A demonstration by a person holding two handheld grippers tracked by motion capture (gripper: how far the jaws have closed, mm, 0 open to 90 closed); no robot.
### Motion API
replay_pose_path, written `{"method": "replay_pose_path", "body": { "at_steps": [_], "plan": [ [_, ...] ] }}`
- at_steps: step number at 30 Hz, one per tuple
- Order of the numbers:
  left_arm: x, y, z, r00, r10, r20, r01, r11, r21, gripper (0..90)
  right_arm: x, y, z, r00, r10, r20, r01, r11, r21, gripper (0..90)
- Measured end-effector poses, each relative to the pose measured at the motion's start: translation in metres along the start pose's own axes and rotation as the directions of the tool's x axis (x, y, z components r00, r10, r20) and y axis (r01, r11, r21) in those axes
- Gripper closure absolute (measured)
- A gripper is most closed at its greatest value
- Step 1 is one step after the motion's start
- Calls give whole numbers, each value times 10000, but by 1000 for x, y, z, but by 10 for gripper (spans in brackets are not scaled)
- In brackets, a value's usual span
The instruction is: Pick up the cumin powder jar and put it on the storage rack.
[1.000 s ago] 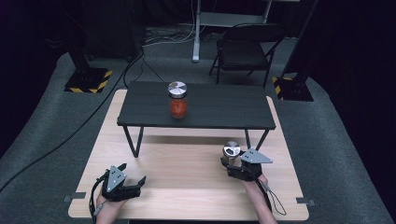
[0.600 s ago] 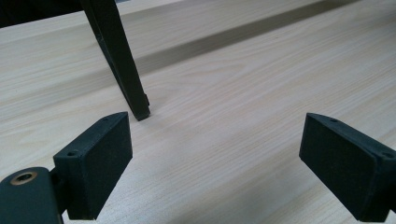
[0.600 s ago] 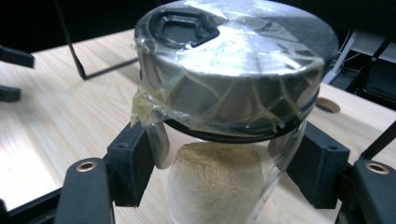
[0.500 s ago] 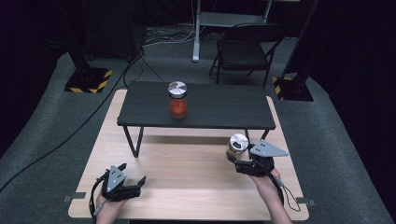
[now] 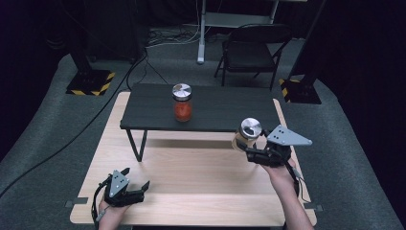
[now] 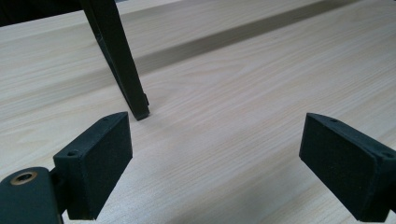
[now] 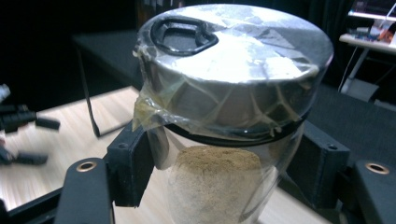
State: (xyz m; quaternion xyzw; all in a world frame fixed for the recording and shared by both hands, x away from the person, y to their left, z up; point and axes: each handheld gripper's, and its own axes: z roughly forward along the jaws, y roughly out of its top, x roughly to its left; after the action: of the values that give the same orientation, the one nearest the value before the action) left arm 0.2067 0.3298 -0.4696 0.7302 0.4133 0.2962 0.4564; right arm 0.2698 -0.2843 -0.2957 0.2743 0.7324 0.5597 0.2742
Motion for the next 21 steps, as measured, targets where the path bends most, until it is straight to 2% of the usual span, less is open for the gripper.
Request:
{"method": "replay_pose_path", "body": {
  "at_steps": [6,17,21],
  "plan": [
    [1,0,0,10000,-17,20,17,10000,17,92,-7,14,9,9995,203,238,-196,9993,-312,300],
    [2,0,0,10000,-12,76,12,10000,17,92,-16,38,54,9928,341,1152,-387,9985,380,299],
    [2,0,0,10000,-17,87,17,10000,28,92,-20,43,66,9894,531,1350,-589,9975,399,299]
  ]
}}
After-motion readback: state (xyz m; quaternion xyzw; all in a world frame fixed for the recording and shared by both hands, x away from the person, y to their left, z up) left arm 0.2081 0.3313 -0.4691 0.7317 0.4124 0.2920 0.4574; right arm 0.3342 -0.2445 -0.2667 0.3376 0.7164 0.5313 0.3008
